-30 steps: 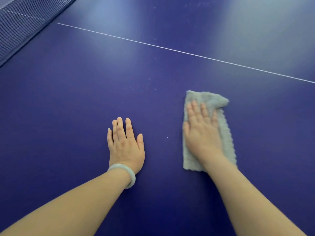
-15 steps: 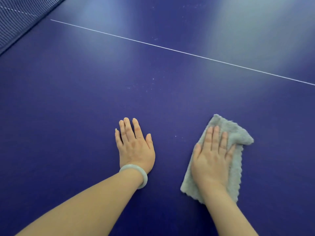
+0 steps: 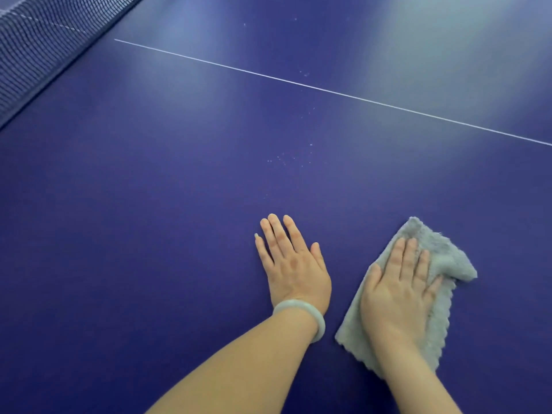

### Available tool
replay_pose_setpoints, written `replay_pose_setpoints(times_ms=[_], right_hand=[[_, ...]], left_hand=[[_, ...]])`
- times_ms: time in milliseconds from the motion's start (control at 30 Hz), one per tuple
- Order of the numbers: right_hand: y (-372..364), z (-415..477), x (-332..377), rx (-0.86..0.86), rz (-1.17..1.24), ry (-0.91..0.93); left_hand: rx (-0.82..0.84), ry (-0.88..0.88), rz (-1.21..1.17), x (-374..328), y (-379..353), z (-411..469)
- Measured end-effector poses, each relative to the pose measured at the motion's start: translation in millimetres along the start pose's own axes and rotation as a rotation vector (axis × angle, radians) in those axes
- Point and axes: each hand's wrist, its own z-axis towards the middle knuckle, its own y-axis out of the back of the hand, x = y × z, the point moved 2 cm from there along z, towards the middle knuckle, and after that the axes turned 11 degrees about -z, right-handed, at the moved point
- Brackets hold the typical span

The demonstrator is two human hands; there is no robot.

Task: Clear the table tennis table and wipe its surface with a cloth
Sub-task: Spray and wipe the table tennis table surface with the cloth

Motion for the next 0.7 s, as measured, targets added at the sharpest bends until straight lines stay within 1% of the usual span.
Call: replay_pose_setpoints(times_ms=[100,233,333,367,433,467,600,700], right_hand=[[-4,5,42,-0.044,-0.007,0.052],[-1,37,74,-0.029,-0.052,0.075],[1,44,79,-0.026,-0.064,0.064],[1,44,78,-0.026,-0.068,0.059],[0,43,77,-0.030,-0.077,0.054],[-1,42,77,-0.031,-0.075,0.054],[-1,42,76,-0.024,-0.052,0.049],[-1,42,75,-0.006,-0.029,0.037]], left_hand=[[-0.008,-0.016,-0.065,4,0,0],[-0.011,-0.079,-0.216,13,7,1],[0.121,-0.200,-0.442,33,29,4],[0.116,-0.249,-0.478,45,38,8],[-0.022,-0.313,-0.401,76,55,29],[-0.073,-0.296,-0.325,92,60,45],[-0.038,-0.079,-0.095,133,76,118],[-0.045,-0.061,0.038,141,80,154]])
